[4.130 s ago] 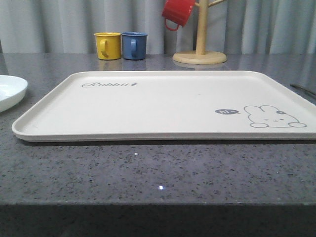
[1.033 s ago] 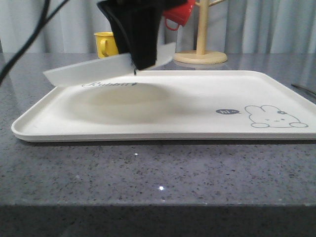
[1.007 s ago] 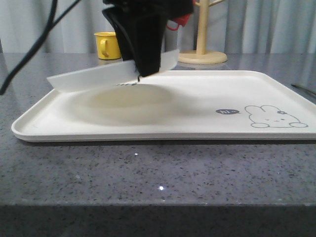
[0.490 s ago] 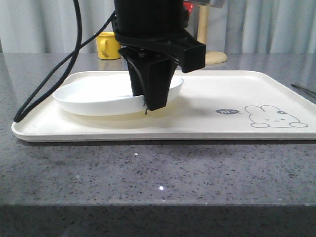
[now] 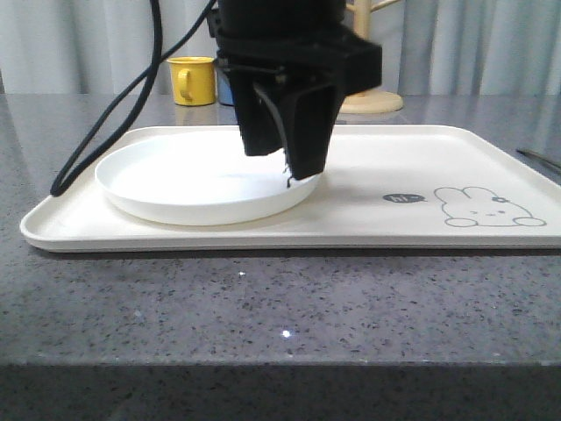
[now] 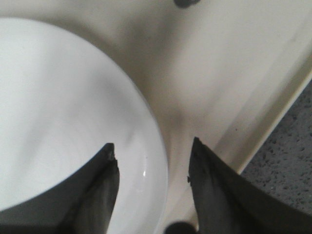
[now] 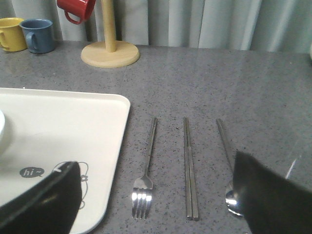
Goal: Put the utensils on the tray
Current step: 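Carry the plate over the tray and lower it onto the tray, then open the left gripper and withdraw it from the plate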
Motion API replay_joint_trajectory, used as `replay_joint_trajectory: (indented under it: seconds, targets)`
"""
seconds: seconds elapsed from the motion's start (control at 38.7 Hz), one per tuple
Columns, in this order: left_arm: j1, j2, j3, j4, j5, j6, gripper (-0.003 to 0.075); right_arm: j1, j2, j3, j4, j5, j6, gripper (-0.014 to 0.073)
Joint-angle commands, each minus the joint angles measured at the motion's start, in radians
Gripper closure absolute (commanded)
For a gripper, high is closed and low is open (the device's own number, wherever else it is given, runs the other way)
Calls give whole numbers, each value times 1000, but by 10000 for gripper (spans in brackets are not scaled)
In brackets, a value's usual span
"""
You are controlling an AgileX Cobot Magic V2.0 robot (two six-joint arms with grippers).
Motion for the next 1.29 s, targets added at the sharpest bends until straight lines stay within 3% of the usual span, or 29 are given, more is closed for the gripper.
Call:
replay_joint_trajectory:
  seconds: [0.0, 0.23, 0.28, 0.46, 0.83, 1.08, 1.26]
  targets:
    - [6, -102, -43, -2, 23, -11, 434, -7, 18, -37, 2, -72, -6, -57]
    - [121, -221, 37, -4, 23, -31, 706, -7, 18, -37, 2, -72, -6, -57]
    - [155, -258, 65, -4, 23, -35, 738, -7, 18, -37, 2, -72, -6, -57]
    - [316, -432, 238, -8, -67, -65, 738, -7, 18, -37, 2, -72, -6, -57]
    - [591, -884, 725, -43, -419, -114, 738, -7, 18, -37, 2, -72, -6, -57]
    - [622, -1246, 1066, -67, -714, -114, 738, -7, 18, -37, 2, -72, -6, -57]
    - [622, -1502, 1237, -75, -792, -114, 738, -7, 18, -37, 2, -72, -6, -57]
